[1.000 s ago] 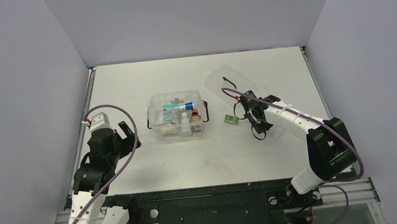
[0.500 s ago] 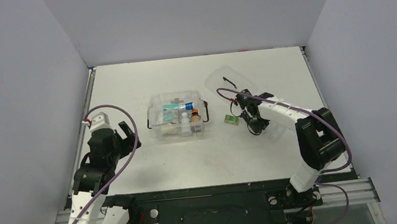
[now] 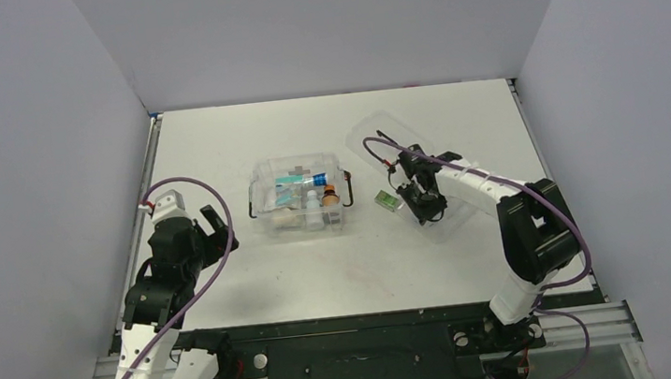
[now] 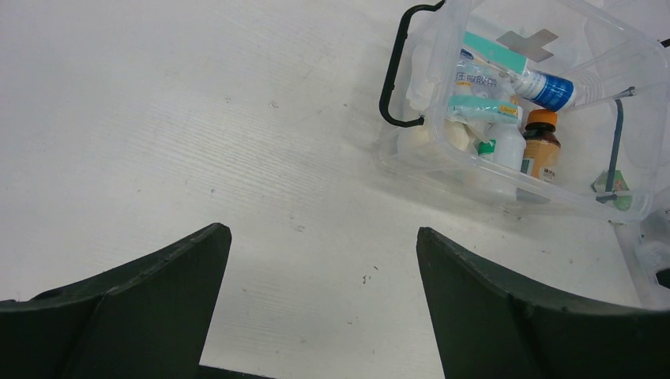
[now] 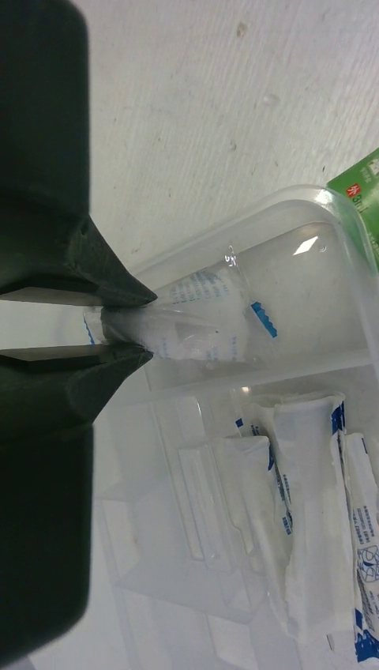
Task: Organize the medicine kit
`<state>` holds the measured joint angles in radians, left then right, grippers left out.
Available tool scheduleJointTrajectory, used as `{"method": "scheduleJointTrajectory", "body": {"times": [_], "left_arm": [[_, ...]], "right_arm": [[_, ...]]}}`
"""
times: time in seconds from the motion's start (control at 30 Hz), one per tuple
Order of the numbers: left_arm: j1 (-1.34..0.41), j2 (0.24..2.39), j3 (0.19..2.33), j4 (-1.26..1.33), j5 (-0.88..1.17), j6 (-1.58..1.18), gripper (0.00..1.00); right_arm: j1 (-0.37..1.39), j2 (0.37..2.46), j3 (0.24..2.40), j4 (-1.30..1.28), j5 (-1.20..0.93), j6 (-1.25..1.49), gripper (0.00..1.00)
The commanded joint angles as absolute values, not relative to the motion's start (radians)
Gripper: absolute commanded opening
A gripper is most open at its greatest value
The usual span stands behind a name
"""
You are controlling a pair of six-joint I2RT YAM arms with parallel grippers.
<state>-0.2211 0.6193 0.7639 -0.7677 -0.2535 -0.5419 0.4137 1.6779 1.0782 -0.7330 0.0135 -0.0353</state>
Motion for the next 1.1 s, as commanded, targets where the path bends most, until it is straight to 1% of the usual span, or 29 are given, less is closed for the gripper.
{"method": "scheduleJointTrajectory", "body": {"times": [0.0,0.33,0.5,0.63,0.7,0.73,0.8,0.97,1.07], "left_arm": [[-0.219,0.621,0.787,-0.744,-0.253,-0.538,0.87],[-0.219,0.624,0.786,-0.743,-0.247,-0.535,0.87],[-0.218,0.628,0.785,-0.742,-0.246,-0.534,0.87],[-0.219,0.633,0.785,-0.742,-0.244,-0.534,0.87],[-0.217,0.637,0.785,-0.741,-0.242,-0.534,0.87],[-0.215,0.637,0.785,-0.741,-0.242,-0.534,0.87],[-0.213,0.640,0.785,-0.740,-0.242,-0.534,0.87],[-0.211,0.643,0.787,-0.741,-0.241,-0.534,0.87],[-0.206,0.646,0.786,-0.742,-0.241,-0.533,0.87]], "right_arm": [[0.448,1.689,1.087,-0.694,-0.096,0.041,0.02],[0.622,1.676,1.008,-0.619,-0.079,0.161,0.05],[0.677,1.659,0.957,-0.578,-0.088,0.209,0.08],[0.723,1.635,0.936,-0.568,-0.055,0.242,0.10],[0.739,1.610,0.930,-0.568,-0.039,0.250,0.15],[0.743,1.604,0.929,-0.569,-0.033,0.253,0.19],[0.750,1.583,0.929,-0.572,-0.006,0.262,0.25],[0.751,1.536,0.956,-0.594,0.045,0.273,0.33],[0.752,1.523,0.978,-0.611,0.065,0.273,0.36]]}}
